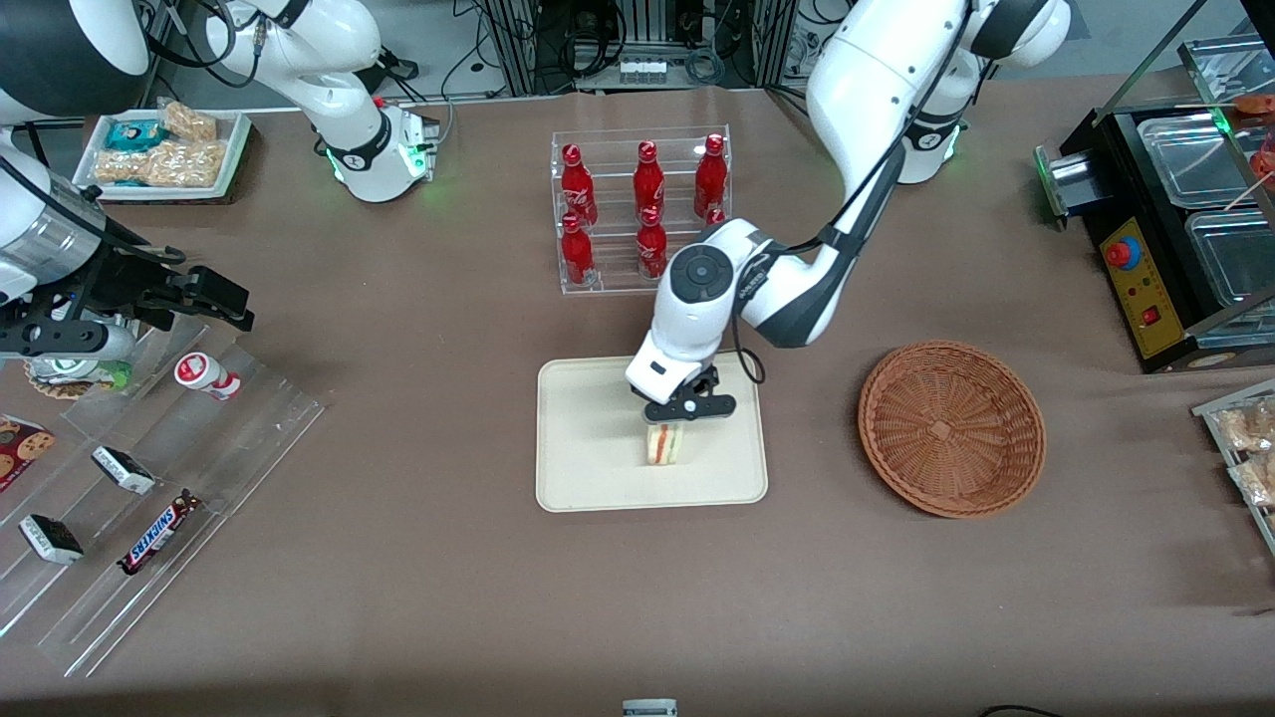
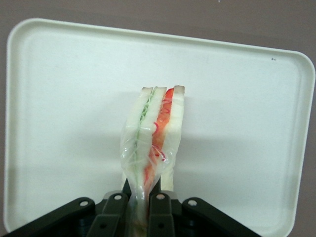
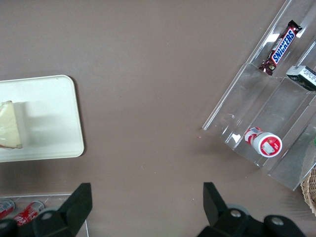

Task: Place sandwich from basket to tray
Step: 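Lift the sandwich and carry it over the cream tray, then lower the sandwich onto the tray and open the left gripper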

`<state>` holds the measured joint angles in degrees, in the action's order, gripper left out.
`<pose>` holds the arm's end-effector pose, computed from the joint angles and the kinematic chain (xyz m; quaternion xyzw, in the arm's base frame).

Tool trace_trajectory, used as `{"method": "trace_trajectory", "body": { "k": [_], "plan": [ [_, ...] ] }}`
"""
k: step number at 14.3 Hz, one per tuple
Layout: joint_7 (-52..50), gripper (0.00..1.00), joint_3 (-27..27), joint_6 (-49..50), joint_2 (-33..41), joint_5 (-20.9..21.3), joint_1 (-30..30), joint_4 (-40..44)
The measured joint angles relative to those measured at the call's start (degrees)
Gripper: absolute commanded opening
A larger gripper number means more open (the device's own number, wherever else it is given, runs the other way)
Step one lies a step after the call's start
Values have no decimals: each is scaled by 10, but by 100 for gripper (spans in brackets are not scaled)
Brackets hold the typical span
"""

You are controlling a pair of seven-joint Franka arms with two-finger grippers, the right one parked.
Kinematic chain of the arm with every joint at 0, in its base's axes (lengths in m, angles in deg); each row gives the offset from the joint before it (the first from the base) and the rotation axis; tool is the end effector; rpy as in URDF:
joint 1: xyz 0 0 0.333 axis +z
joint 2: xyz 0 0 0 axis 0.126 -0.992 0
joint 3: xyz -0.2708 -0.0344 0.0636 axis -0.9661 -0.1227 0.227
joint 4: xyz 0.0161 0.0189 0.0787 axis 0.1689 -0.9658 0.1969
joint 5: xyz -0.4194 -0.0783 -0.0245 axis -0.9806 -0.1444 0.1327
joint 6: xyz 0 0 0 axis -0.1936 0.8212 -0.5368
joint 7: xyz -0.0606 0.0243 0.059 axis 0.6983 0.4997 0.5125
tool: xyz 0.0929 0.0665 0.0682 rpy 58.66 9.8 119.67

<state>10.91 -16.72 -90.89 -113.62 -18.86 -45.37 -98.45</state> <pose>0.5254 -0.4850 0.1861 0.9950 0.0709 0.0393 0.0577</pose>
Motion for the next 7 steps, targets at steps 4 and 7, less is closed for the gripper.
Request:
{"method": "trace_trajectory", "body": {
  "k": [4, 7],
  "plan": [
    [-43, 99, 1, 0, -35, 25, -6, 33],
    [-49, 100, 2, -2, -44, 29, -7, 39]
  ]
}}
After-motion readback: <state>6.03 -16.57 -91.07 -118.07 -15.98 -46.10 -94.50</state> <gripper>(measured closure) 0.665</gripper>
